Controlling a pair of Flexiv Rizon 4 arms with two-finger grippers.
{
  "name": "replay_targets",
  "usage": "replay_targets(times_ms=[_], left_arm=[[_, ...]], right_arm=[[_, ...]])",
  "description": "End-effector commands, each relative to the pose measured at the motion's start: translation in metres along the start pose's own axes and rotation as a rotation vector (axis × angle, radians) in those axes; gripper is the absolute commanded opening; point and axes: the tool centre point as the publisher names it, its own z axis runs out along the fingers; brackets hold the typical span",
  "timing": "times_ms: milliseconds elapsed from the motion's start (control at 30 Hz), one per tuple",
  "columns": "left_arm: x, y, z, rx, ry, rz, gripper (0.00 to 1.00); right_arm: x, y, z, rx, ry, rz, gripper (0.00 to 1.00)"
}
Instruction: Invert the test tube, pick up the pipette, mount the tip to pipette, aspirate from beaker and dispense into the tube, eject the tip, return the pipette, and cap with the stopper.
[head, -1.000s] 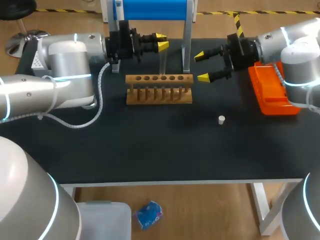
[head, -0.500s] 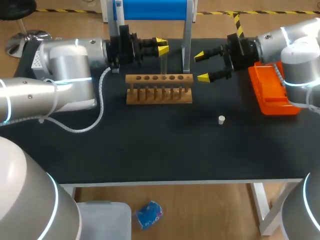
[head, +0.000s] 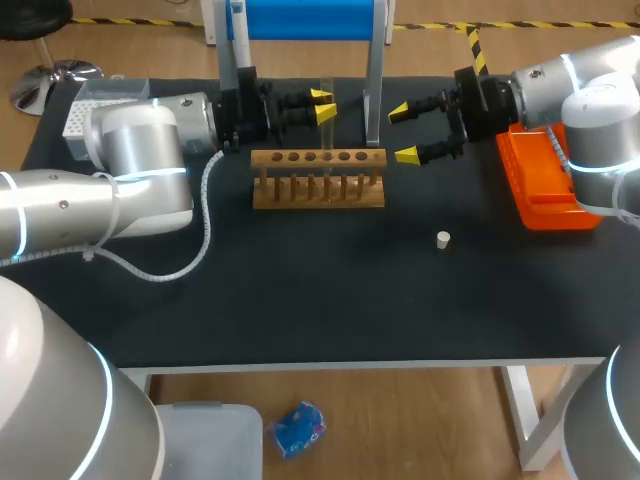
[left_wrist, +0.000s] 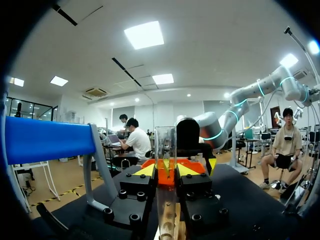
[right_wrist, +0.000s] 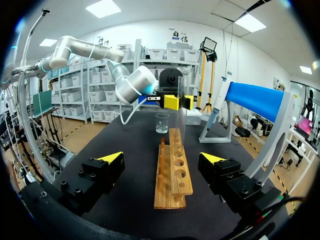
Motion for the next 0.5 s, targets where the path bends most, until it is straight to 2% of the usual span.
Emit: replay_targets(times_ms=[33, 500], left_arm=[[-0.001, 0.006, -0.002, 0.009, 0.0, -0.003, 0.0], [-0.007, 0.029, -0.006, 0.011, -0.023, -0.002, 0.0]], right_arm=[[0.0, 0.0, 0.0, 0.001, 0.0, -0.001, 1.0], [0.0, 0.0, 0.0, 0.001, 0.0, -0.001, 1.0]])
